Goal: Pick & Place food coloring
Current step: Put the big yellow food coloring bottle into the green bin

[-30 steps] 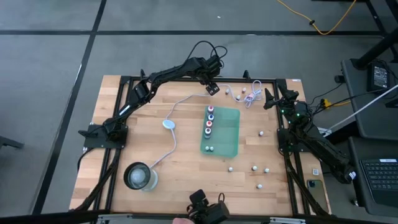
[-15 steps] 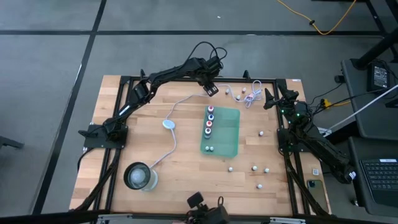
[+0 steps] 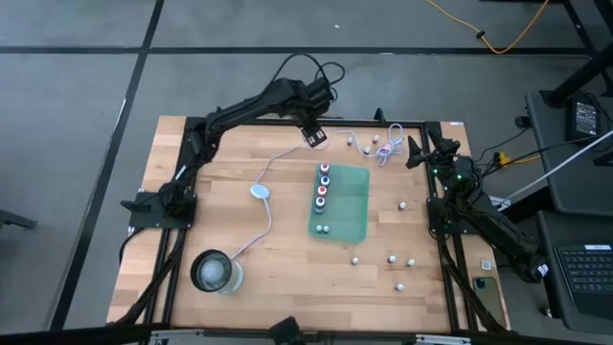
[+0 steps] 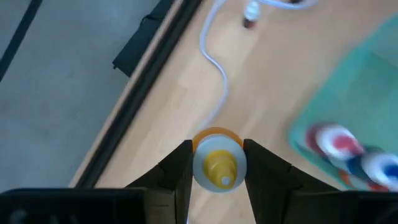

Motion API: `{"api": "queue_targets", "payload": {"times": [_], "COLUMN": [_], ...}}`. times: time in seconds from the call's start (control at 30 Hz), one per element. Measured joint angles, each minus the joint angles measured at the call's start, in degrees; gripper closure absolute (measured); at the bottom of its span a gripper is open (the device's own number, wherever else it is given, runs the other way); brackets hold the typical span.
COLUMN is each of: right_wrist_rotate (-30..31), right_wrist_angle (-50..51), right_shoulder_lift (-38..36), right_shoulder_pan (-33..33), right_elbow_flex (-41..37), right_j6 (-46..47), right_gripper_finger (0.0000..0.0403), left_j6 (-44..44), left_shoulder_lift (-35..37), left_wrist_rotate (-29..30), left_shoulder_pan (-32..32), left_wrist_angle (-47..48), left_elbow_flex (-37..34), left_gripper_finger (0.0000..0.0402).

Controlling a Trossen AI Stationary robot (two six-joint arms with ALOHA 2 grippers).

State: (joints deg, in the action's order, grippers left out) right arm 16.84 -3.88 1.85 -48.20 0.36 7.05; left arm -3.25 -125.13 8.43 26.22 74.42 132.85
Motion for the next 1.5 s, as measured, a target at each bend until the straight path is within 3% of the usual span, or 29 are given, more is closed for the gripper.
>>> {"api": "queue_targets", "payload": {"times": [0.43,0.73,1.0,1.5], "right_wrist_rotate": [0.0,0.0,0.0,0.0], "right_wrist_angle": [0.0,0.0,0.0,0.0], "right_shoulder_lift": [0.0,0.0,0.0,0.0], "right_shoulder_pan": [0.0,0.0,0.0,0.0], "right_elbow_flex": [0.0,0.0,0.0,0.0], "right_j6": [0.0,0.0,0.0,0.0], "right_gripper_finger": [0.0019,0.0019,0.0019,0.0019], "left_j6": [-3.7,-3.0,-2.5,-3.4], "left_shoulder_lift": [25.9,38.8,35.6,19.8], "left_wrist_rotate": [0.0,-3.0,-3.8,-3.8], "left_shoulder_pan": [-5.2,-13.3,-22.3,-28.2], "left_wrist_angle": [-7.4,-6.3,-3.8,-2.4], "left_elbow_flex": [-34.0,-49.3,-45.7,-23.9], "left_gripper_finger": [0.0288,0.0288,0.0288,0.0288]}}
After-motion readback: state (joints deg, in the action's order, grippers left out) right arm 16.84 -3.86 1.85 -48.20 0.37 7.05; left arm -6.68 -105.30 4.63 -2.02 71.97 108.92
